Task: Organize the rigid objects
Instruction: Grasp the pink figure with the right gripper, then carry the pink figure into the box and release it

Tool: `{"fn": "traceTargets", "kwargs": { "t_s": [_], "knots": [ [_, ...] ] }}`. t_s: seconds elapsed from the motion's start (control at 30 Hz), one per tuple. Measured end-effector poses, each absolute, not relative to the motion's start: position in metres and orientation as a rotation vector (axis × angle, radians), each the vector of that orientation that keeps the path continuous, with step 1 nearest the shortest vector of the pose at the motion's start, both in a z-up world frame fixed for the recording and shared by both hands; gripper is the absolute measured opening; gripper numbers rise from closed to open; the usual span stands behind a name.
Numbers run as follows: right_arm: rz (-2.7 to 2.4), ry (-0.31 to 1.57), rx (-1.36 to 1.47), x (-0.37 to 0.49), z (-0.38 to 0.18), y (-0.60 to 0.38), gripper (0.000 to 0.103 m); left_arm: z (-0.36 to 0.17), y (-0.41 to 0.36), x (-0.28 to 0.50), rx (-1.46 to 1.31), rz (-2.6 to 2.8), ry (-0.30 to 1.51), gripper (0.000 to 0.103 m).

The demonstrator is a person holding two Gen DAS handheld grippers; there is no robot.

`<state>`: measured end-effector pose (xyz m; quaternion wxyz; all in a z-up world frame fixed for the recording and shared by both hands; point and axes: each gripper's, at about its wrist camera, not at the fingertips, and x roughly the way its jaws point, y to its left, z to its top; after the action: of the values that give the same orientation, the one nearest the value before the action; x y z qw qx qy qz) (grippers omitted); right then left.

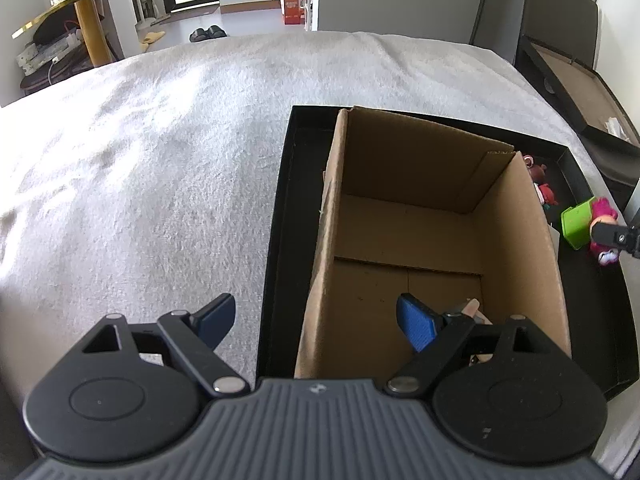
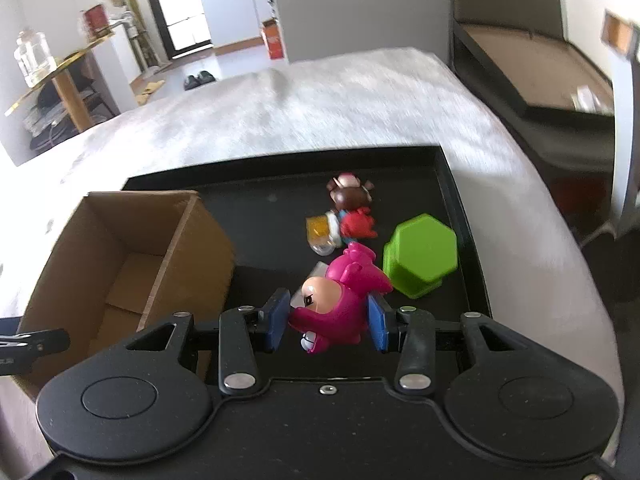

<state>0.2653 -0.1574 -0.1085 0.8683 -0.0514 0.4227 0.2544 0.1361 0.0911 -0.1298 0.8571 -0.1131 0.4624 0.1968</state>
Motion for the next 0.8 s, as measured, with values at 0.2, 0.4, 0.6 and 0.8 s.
{"fn": "traceTargets", "kwargs": {
  "t_s": [0.2, 0.4, 0.6, 0.8],
  "knots": [
    [0.565, 0.833, -0.148, 0.258, -0.092, -0.147, 0.041, -0.125, 0.092, 0.132, -0.248, 0.401, 0.933, 0.086],
    [0.589, 0.785, -0.18, 0.248, -0.078, -0.136, 0.041, -0.128, 0.091, 0.13, -0.228, 0.391, 0.915, 0.083],
    [0.638, 0.731, -0.23, 0.237, -0.064, -0.119, 0.041, -0.131, 0.094, 0.129, -0.247, 0.344, 0.898, 0.073],
    [0.7, 0.692, -0.3, 0.224, -0.06, -0.099, 0.041, -0.139, 0.101, 0.126, -0.309, 0.299, 0.908, 0.044]
  ]
}}
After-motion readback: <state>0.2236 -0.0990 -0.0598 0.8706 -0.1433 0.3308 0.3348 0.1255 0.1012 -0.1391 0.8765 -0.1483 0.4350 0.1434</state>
